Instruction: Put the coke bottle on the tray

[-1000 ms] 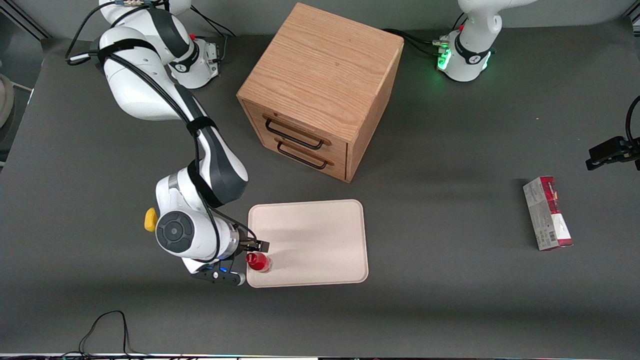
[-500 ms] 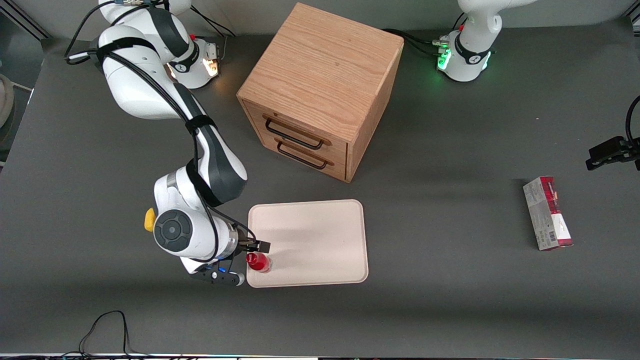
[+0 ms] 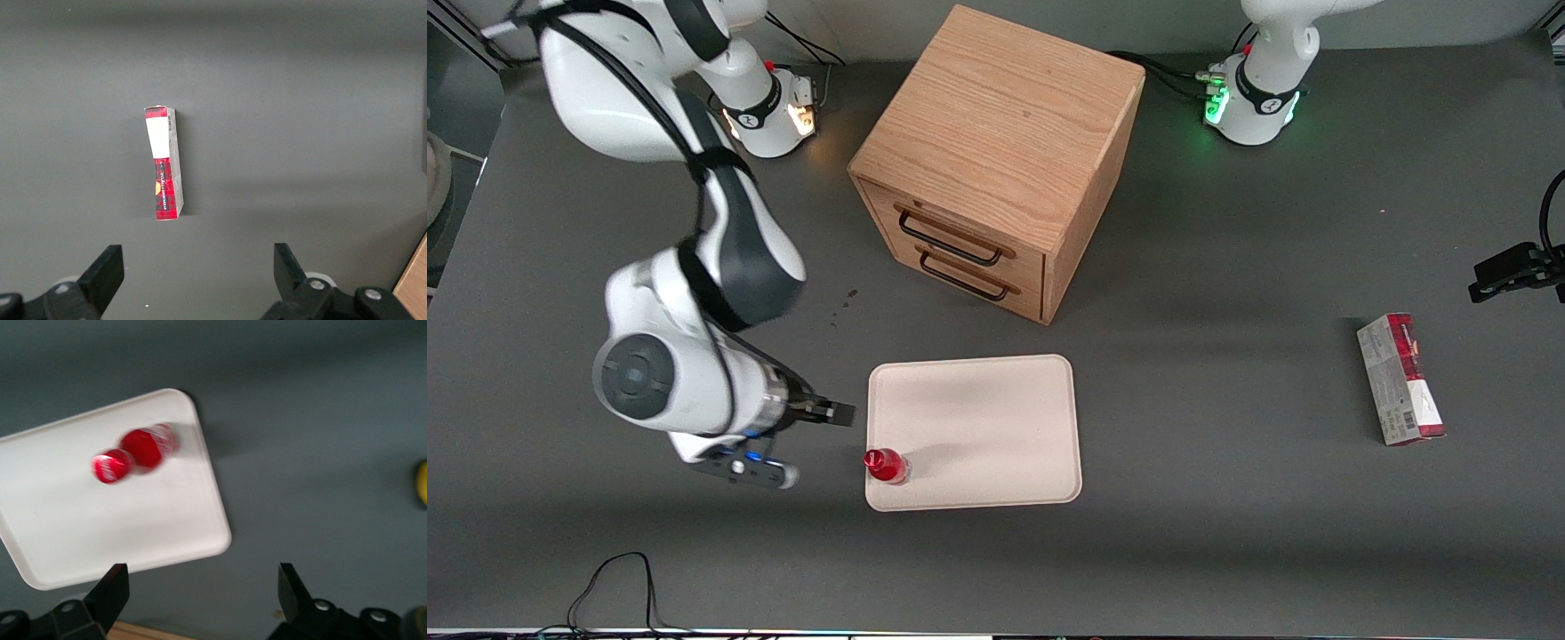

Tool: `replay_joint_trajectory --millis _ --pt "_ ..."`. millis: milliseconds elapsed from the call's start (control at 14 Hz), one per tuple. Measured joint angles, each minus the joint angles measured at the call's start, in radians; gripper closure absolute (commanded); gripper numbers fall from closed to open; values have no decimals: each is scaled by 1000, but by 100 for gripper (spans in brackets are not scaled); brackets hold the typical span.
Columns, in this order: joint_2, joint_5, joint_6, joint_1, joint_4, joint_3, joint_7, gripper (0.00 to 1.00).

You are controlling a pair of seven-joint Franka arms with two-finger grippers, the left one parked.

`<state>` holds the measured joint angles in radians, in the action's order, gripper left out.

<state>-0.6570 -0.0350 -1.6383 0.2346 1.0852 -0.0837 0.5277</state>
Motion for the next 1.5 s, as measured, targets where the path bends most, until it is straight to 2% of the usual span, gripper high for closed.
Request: replay_joint_trajectory --millis 286,571,857,1214,1500 --pt "302 0 9 -87 327 30 -162 1" --pt "555 0 15 -92 547 98 -290 0" --pt "750 8 14 -91 708 122 -396 0" --pt "804 14 10 -96 747 149 -415 0" --pt "790 14 6 -172 743 91 -417 0"
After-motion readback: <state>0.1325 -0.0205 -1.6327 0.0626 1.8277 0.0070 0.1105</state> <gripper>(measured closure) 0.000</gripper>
